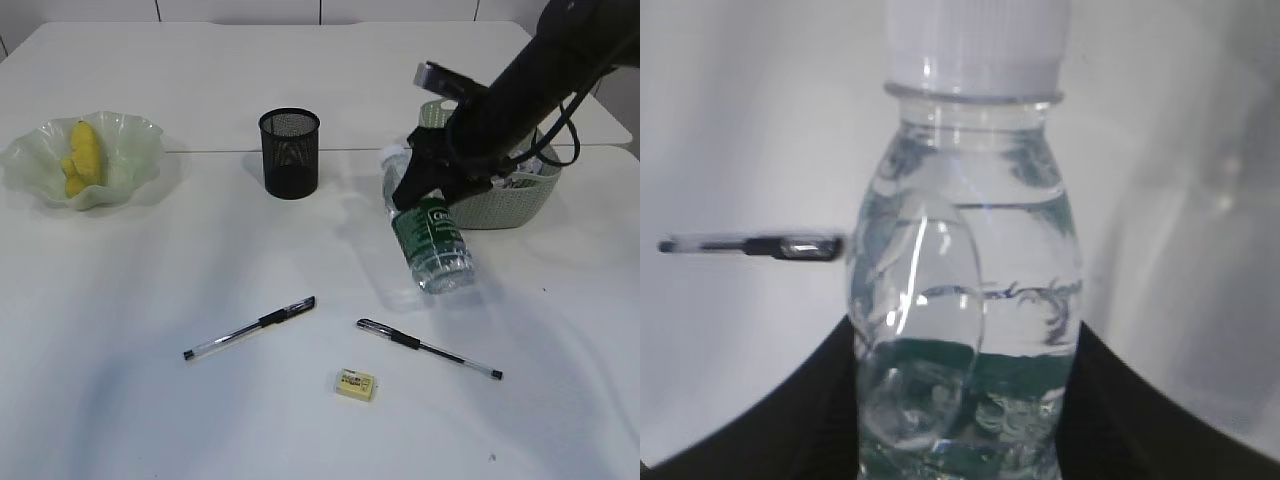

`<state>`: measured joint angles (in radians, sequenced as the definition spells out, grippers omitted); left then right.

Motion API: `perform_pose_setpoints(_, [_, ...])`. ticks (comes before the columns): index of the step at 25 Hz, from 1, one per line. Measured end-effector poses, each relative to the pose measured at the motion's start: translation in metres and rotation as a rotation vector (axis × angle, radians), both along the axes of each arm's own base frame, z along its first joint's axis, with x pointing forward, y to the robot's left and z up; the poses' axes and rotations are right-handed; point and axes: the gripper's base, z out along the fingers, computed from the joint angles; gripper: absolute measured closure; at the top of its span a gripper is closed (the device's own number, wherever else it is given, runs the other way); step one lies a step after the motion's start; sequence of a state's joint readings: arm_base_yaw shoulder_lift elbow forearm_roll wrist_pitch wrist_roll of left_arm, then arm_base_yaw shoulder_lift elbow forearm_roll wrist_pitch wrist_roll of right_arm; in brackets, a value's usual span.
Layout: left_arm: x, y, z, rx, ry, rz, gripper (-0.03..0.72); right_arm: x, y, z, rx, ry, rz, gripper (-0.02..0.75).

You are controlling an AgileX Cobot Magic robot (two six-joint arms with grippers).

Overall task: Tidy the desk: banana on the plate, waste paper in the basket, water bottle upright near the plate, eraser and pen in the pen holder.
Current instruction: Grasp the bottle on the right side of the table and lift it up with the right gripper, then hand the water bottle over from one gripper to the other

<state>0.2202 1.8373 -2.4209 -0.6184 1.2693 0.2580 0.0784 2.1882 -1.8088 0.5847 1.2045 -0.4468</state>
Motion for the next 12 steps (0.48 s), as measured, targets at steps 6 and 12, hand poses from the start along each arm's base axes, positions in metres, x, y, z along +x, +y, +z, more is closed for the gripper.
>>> perform_pose_setpoints(6, [-0.001,-0.003,0.002,-0.031,-0.007,-0.025,0.312,0.01,0.013,0.068,0.163,-0.284,0.122,0.37])
perform_pose_setpoints(12, [-0.002,-0.008,0.004,-0.079,-0.018,-0.064,0.312,0.007,0.023,0.144,0.282,-0.628,0.281,0.37])
